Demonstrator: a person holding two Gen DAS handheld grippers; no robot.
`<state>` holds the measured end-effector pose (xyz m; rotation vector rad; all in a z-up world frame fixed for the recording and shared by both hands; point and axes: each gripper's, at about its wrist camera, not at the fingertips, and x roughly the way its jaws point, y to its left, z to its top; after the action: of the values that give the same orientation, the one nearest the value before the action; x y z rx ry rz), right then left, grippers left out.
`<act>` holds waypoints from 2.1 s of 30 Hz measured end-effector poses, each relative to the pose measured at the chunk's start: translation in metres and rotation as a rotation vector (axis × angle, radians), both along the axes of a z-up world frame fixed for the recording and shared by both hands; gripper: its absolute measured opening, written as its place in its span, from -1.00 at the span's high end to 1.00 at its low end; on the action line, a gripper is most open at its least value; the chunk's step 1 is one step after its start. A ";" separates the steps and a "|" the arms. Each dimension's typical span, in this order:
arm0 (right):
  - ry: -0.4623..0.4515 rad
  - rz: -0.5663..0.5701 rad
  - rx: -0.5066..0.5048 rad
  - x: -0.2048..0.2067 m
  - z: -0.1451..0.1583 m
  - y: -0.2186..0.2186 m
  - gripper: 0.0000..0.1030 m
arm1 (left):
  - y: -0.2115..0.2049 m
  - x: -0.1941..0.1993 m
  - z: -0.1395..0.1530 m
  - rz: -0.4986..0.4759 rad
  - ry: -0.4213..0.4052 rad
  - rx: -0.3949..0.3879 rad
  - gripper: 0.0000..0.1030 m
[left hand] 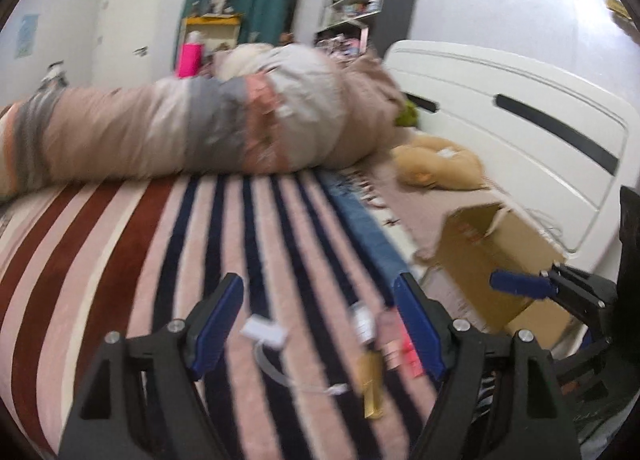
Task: Organize rigid objects
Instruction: 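Return the right gripper to the bed and grasp the pink spray bottle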
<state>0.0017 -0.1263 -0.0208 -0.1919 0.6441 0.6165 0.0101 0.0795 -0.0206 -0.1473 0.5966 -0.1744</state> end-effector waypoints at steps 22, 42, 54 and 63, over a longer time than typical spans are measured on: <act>0.197 -0.488 -0.111 0.057 -0.144 -0.021 0.65 | 0.016 -0.004 -0.090 -0.018 0.148 -0.097 -0.45; 0.284 -0.506 -0.011 0.022 -0.132 -0.028 0.22 | 0.021 -0.006 -0.093 -0.015 0.157 -0.102 -0.45; 0.193 -0.392 -0.003 0.001 -0.119 -0.016 0.47 | -0.003 0.004 -0.096 -0.194 0.187 -0.171 -0.45; 0.030 -0.037 0.118 -0.015 -0.054 0.028 0.47 | -0.018 0.014 -0.061 -0.372 0.144 -0.390 -0.44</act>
<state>-0.0138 -0.0979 -0.0750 -0.0606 0.6370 0.6213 0.0238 0.0619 -0.0819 -0.4293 0.7257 -0.6462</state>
